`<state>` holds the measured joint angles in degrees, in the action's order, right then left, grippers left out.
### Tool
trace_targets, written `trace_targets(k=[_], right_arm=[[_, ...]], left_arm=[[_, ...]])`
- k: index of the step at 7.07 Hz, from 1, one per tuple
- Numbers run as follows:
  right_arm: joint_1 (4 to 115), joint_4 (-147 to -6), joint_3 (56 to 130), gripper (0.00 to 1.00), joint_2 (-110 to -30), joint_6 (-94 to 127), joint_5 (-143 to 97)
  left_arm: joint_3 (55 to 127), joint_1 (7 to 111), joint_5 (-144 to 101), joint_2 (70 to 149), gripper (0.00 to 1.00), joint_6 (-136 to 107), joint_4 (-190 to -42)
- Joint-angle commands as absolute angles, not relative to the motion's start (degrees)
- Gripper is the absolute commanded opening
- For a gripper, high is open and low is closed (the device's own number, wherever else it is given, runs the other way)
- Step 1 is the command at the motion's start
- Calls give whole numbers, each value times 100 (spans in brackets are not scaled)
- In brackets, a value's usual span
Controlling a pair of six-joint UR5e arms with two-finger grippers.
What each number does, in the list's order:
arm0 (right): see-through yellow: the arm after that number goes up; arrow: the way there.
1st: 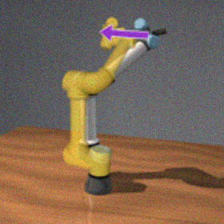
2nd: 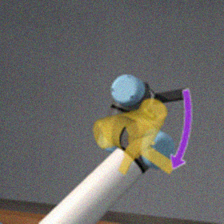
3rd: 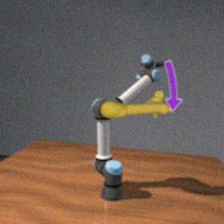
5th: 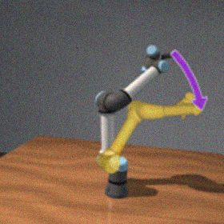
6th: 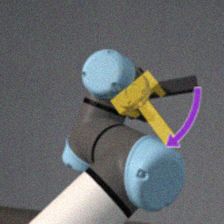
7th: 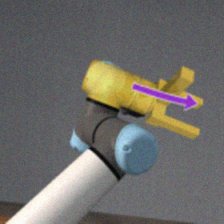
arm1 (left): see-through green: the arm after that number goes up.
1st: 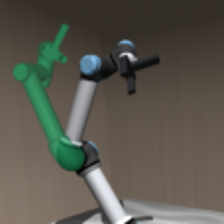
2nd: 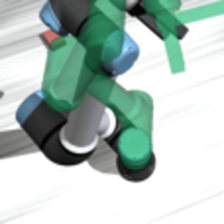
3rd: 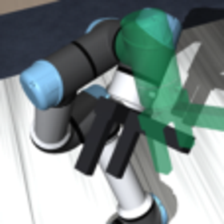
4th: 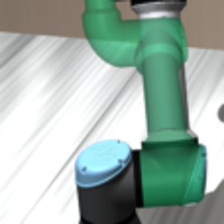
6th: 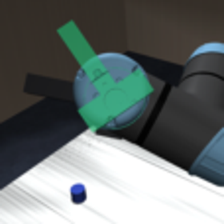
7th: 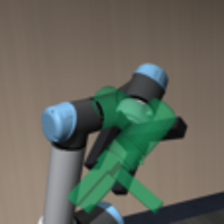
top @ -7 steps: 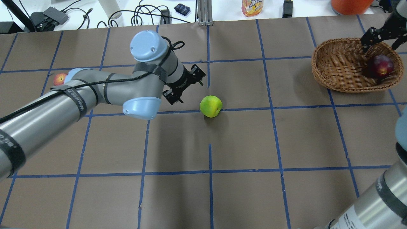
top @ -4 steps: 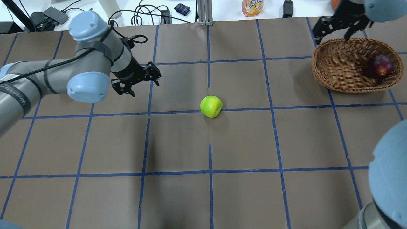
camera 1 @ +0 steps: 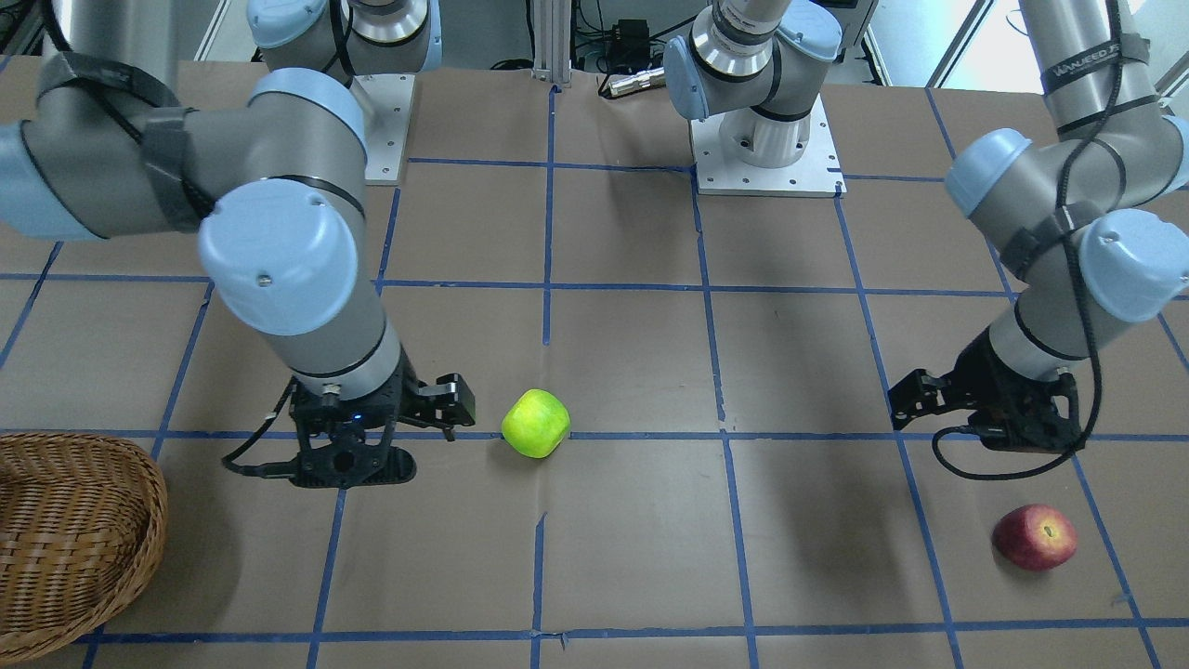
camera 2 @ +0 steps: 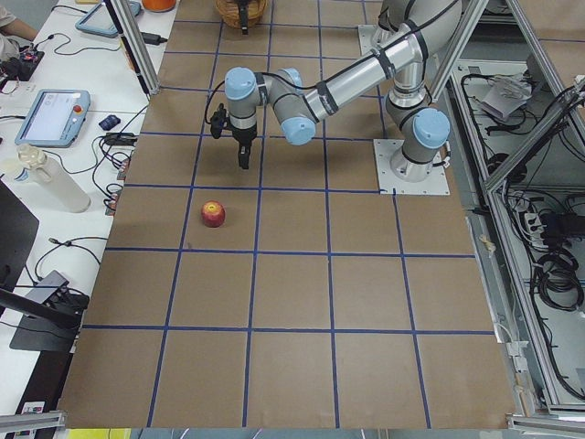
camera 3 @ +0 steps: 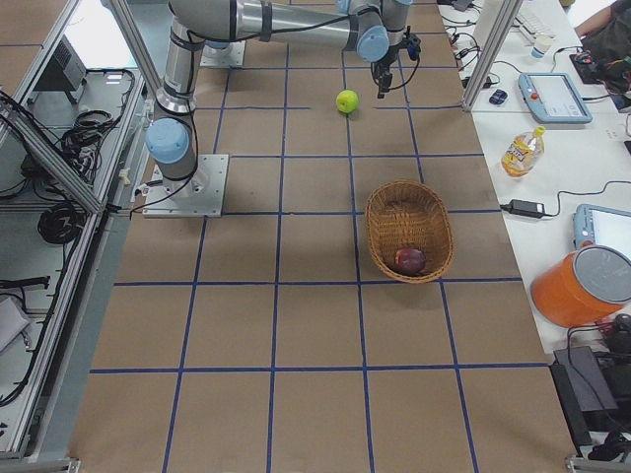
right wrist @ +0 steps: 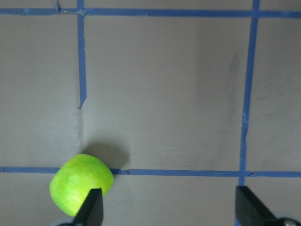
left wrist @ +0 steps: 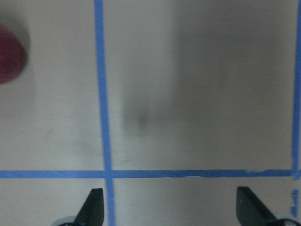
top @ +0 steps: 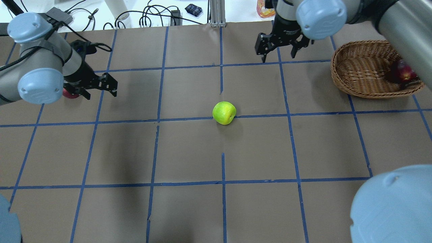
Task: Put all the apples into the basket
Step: 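Move the left gripper to the red-yellow apple while the right reaches the green apple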
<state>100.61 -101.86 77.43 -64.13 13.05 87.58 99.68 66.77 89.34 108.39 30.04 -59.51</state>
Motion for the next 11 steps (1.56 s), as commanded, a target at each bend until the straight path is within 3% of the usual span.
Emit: trace_targets(k=[1, 4, 11], right_arm=[[10301, -10500, 7778, 100, -6014, 3500, 8126], [10529, -10696, 7778, 100, -5504, 4139, 8060], [10538, -10652, 8156, 100, -5485, 4456, 7779]], left_arm=[[9433, 6137, 9097, 11379, 100, 3972, -5836], [9352, 5933, 9053, 11951, 100, 4104, -5005], [8912, 5941, 8518, 12656, 100, 4017, -4570]])
